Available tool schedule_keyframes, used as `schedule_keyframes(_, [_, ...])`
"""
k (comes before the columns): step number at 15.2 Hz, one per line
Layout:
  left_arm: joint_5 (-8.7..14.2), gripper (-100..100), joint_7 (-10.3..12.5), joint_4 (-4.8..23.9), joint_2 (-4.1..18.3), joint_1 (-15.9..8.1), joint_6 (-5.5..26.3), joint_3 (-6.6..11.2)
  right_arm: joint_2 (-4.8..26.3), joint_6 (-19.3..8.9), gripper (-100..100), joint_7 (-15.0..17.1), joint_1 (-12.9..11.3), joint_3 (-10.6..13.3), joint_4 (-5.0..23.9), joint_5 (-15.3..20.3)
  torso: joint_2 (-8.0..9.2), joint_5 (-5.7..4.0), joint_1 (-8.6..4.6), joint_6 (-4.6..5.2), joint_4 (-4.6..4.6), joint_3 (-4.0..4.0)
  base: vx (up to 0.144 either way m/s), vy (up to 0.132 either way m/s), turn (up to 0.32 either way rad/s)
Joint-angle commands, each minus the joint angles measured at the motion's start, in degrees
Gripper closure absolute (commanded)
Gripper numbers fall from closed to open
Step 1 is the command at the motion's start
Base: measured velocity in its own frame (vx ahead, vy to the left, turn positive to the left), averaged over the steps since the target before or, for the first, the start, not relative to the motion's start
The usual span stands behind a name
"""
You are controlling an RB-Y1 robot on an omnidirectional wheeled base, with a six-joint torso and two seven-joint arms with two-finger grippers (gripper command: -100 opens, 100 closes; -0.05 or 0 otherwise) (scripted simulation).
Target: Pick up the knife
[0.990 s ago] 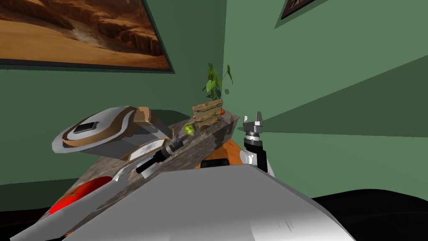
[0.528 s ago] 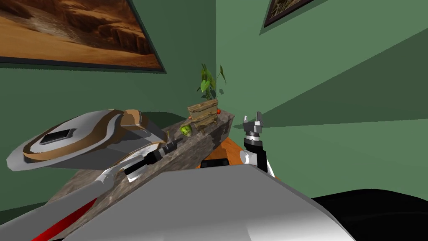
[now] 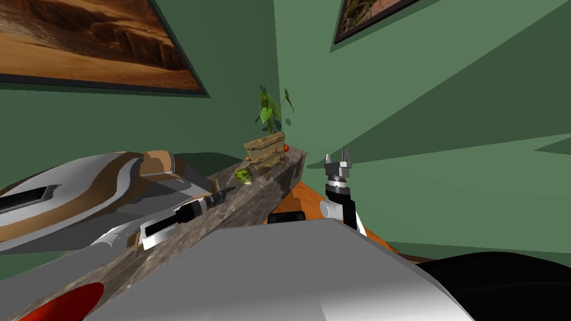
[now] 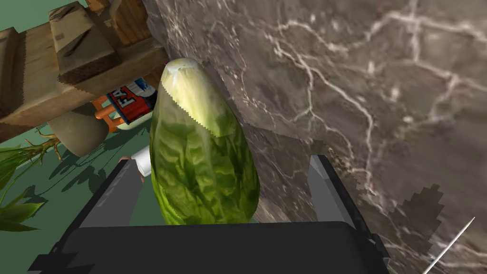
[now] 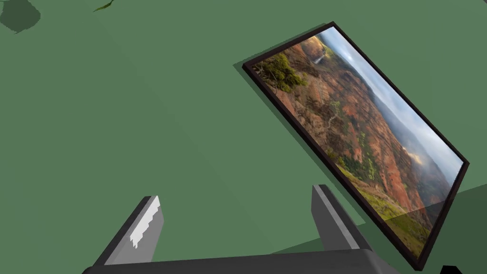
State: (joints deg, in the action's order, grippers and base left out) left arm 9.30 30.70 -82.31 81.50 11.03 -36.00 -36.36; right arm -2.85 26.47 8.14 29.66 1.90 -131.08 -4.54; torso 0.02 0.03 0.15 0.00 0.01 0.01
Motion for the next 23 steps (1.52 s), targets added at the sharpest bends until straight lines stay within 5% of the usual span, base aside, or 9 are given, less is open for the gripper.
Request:
schedule_keyframes(1, [0.4,-100,2.26,2.86,2.86,-0.74,-0.97,-2.21,0.0,0.0,0,0.0,0.0,0.0,0.0,0.0,0.0,0.0,0.0,0.0,0.0,0.0,-0.028,0.015,-0.214])
schedule_keyframes(6, [0.99,-100,4.54,6.29,6.65,-1.01,-1.42,-5.06,0.0,0.0,0,0.0,0.0,0.0,0.0,0.0,-0.01,-0.01,-0.01,0.01,0.0,-0.01,-0.023,0.016,-0.17])
schedule_keyframes(8, [1.45,-100,6.5,9.05,9.43,-1.05,-1.73,-7.69,0.0,0.0,0,0.0,0.0,0.0,0.0,0.0,-0.03,0.01,0.02,-0.02,-0.02,-0.02,-0.023,0.011,-0.206])
schedule_keyframes(14, [1.99,-100,9.2,12.89,12.98,-0.8,-2.06,-11.68,0.0,0.0,0,0.0,0.0,0.0,0.0,0.0,-0.08,-0.14,0.39,-0.19,-0.08,-0.08,-0.02,0.007,-0.148])
schedule_keyframes(16, [2.06,-100,9.59,13.44,13.45,-0.72,-2.09,-12.29,0.0,0.0,0,0.0,0.01,0.0,0.0,0.0,-0.1,-0.18,0.67,-0.37,-0.12,-0.11,-0.013,0.011,-0.076])
schedule_keyframes(18, [1.47,-100,8.48,14.15,10.95,-0.82,-1.71,-11.38,0.0,0.0,0,0.0,0.01,0.0,0.0,0.0,-0.09,-0.28,0.78,-0.47,-0.13,-0.11,0.011,-0.023,-0.056])
schedule_keyframes(19, [1.75,-100,9.13,13.52,12.02,-0.93,-2.32,-11.68,0.0,0.0,0,0.0,0.01,0.0,0.0,0.0,-0.17,-0.27,0.65,-0.44,-0.14,-0.15,0.027,-0.049,-0.045])
schedule_keyframes(20, [1.66,100,9.06,13.63,11.84,-0.96,-2.18,-11.64,0.0,0.0,0,0.0,0.01,0.0,0.0,0.0,-0.2,-0.31,0.62,-0.46,-0.15,-0.17,0.008,-0.015,0.003])
schedule_keyframes(23, [1.66,100,9.05,13.59,11.8,-0.94,-2.17,-11.67,0.0,0.0,0,0.0,0.01,0.0,0.0,0.0,-0.16,-0.33,0.75,-0.44,-0.14,-0.14,0.001,-0.004,0.003])
